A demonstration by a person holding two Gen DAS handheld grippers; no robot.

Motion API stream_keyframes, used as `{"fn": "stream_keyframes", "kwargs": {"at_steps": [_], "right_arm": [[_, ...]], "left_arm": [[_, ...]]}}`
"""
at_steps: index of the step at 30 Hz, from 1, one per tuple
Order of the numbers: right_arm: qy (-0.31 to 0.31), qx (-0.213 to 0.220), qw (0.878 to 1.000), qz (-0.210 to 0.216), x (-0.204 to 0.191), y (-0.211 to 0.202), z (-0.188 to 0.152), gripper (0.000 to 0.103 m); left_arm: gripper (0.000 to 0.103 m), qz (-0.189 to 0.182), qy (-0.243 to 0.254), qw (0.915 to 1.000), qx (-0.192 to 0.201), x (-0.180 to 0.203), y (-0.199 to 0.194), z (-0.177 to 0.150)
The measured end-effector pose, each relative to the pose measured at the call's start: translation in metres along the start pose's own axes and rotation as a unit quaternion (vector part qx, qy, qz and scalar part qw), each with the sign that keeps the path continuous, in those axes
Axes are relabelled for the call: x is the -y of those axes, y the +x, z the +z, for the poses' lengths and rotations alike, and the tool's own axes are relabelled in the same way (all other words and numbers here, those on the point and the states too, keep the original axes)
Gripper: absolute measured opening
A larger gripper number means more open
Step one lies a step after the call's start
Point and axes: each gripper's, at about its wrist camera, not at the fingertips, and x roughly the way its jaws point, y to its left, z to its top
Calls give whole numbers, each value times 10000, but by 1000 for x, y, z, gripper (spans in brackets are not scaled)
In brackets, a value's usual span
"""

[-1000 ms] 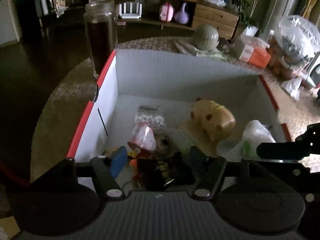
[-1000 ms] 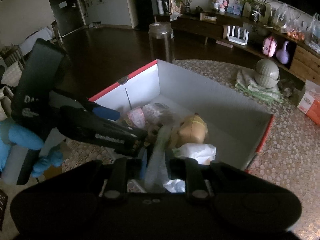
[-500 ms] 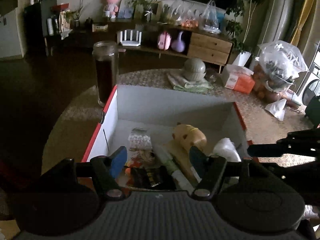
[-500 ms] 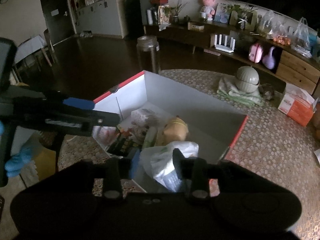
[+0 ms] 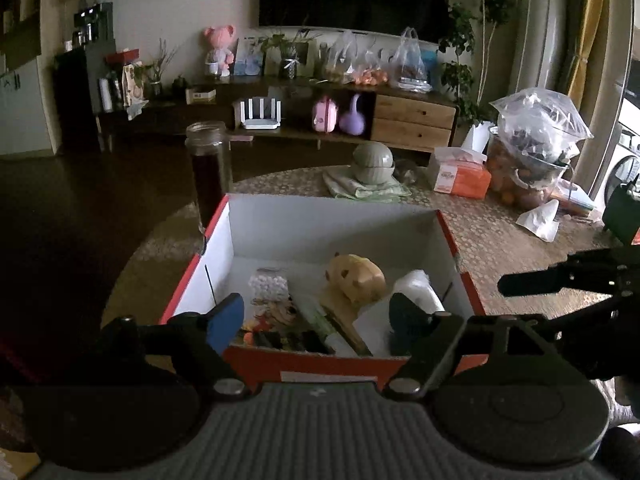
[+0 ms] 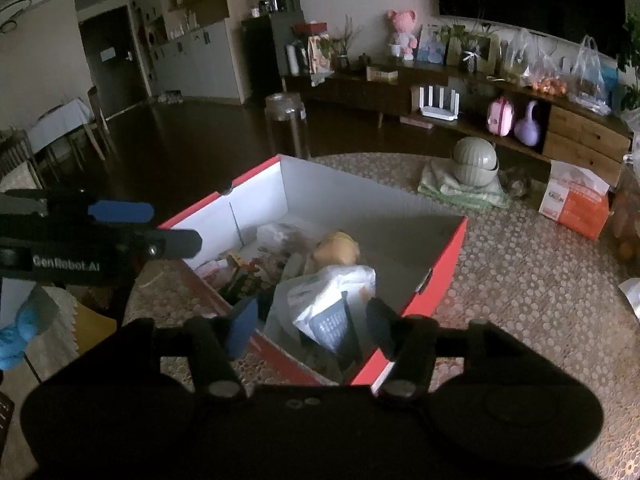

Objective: Organize objects

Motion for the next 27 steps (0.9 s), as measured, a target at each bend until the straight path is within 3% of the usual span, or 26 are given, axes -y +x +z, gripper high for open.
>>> {"fn": "stream_keyframes", "kwargs": {"at_steps": [5, 13, 15, 20, 27], "right_arm": [[-28, 193, 9998, 28, 1, -13, -10, 79], [-168, 487, 9984, 213, -2, -36, -20, 93], [-197, 616, 9976, 232, -2, -42, -22, 102], [-248, 789, 9962, 274, 0, -50, -24, 103], [-245, 707, 9968, 293, 4, -54, -30, 103]], "left_arm": [[81, -31, -125, 9999, -115, 6, -2, -10], [83, 83, -157, 9998, -120, 15, -3, -16], [86, 57, -162, 9998, -104, 17, -4, -17], [103, 33, -204, 9998, -12, 23, -9, -19], [103, 209, 60, 9996, 198, 36, -18, -21]]}}
